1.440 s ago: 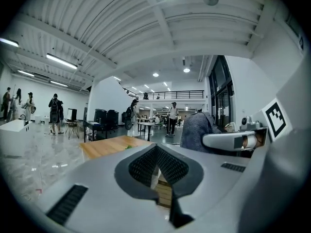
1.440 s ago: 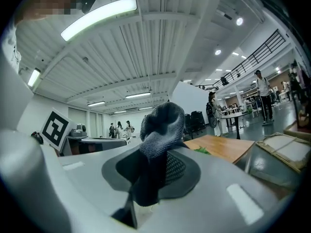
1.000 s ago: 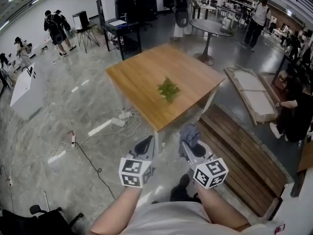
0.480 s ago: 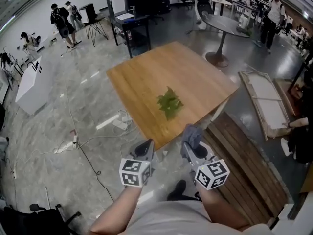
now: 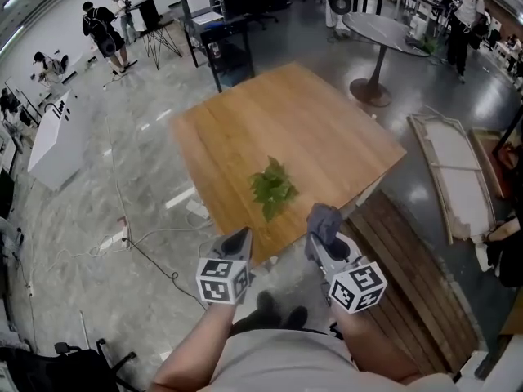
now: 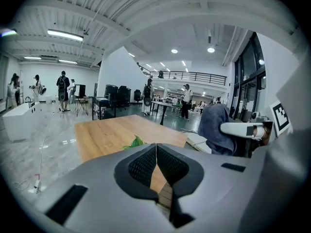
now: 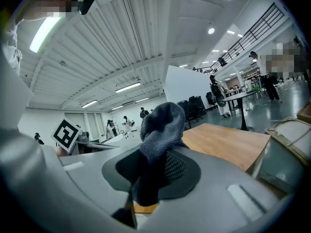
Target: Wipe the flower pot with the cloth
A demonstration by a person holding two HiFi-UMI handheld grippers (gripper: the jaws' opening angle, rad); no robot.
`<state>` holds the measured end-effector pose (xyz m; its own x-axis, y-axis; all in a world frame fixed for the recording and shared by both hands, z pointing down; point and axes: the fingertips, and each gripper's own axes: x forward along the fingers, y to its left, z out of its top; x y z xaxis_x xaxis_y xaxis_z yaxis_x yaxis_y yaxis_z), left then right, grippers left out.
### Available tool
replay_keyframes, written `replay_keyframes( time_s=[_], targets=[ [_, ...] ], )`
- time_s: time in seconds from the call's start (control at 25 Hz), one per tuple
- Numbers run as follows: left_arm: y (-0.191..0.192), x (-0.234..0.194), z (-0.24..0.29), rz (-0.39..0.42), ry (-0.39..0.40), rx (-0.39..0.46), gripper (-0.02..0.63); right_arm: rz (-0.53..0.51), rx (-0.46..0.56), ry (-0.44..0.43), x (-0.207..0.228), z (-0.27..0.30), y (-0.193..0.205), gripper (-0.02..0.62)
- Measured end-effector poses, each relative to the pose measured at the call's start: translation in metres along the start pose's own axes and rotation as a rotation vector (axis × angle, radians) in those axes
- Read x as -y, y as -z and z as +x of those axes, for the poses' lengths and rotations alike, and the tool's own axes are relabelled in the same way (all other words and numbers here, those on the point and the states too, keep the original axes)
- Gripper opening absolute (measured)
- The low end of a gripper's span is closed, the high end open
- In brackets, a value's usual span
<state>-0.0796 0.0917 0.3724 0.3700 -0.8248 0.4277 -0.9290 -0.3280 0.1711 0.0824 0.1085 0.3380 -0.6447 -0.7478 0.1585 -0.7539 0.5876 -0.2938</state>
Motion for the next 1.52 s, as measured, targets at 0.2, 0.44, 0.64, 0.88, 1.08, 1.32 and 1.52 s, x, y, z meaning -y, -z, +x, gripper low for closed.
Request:
replay_keyframes(
  time_s=[0.2,0.44,0.64,0.88,1.08,1.32,1.52],
  targets=[
    [-0.006,-0.018,0.044,-0.012,0.018,-0.012,0.008,0.006,-0.018,0.017,0.028,0.030,-0.001,0.067],
    [-0.010,-0.056,0.110,-0.038,0.050,-0.066,0.008,0.019,-0.065,0.054,0.064,0.085,-0.009,0.067],
    [-0.008,-0.100,0.167,-0.055,0.085,-0.134,0.008,0.038,-0.107,0.101,0.098,0.141,-0.007,0.067],
    [0.022,-0.154,0.209,-0.107,0.114,-0.259,0.011,0.059,-0.150,0.161,0.126,0.175,0.007,0.067],
    [0.050,-0.159,0.238,-0.160,0.162,-0.368,0.084,0.076,-0.200,0.173,0.146,0.196,0.020,0.067],
    [0.082,-0.155,0.275,-0.214,0.165,-0.441,0.089,0.084,-0.247,0.146,0.176,0.223,0.040,0.067],
    [0.101,-0.159,0.301,-0.308,0.149,-0.482,0.089,0.114,-0.295,0.109,0.205,0.249,0.068,0.067]
  ],
)
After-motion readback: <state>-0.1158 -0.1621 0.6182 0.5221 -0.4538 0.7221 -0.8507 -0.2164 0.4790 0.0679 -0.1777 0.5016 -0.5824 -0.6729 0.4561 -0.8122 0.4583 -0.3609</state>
